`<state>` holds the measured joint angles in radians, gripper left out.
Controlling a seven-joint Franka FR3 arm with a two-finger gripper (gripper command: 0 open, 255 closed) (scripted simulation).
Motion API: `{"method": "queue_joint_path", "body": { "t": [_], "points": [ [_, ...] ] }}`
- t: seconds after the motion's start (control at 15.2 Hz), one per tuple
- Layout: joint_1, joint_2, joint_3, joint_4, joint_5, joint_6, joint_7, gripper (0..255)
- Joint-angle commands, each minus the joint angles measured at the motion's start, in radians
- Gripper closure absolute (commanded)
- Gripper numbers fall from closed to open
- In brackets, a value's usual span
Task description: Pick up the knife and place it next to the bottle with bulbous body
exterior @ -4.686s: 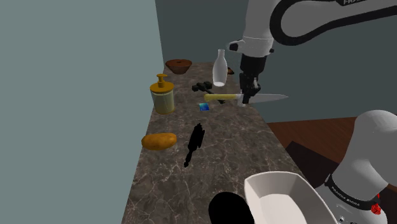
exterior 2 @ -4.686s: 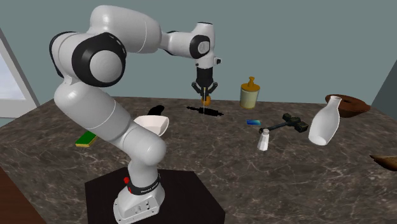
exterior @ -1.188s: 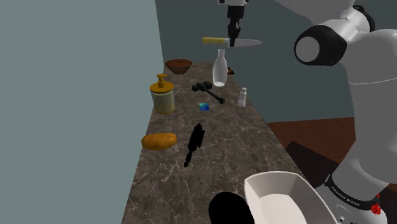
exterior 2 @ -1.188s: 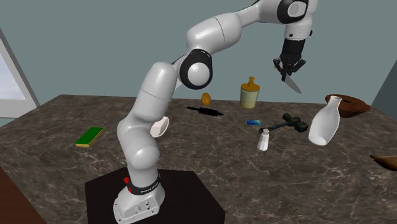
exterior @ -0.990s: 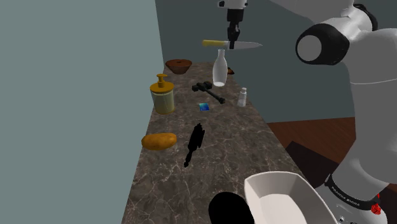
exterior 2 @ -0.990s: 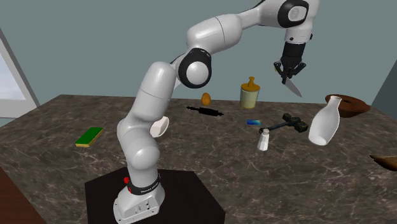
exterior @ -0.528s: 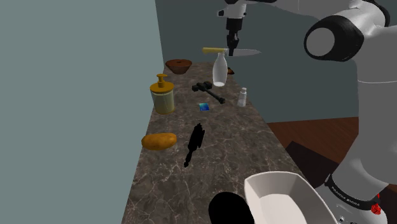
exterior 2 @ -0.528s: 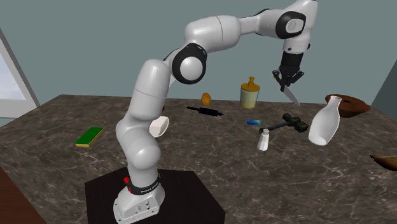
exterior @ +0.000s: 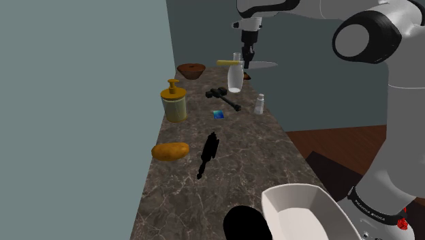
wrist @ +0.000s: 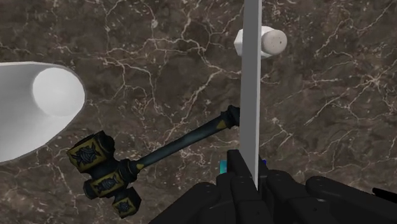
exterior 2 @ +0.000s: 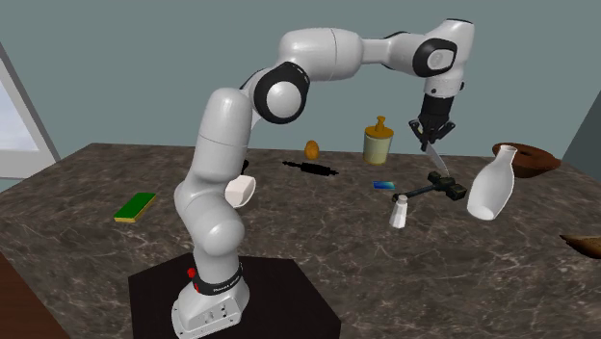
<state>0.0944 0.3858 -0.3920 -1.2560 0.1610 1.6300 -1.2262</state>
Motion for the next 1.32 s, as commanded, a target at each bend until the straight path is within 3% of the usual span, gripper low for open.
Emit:
{"method": "queue_joint_path", "body": {
  "t": [0.0,1.25],
  "points": [
    [0.004,-0.006,0.0,-0.035,-0.002,0.029,-0.002,255],
    [0.024,-0.006,0.008,-0.293,0.004,0.285,-0.016,255]
  ]
}}
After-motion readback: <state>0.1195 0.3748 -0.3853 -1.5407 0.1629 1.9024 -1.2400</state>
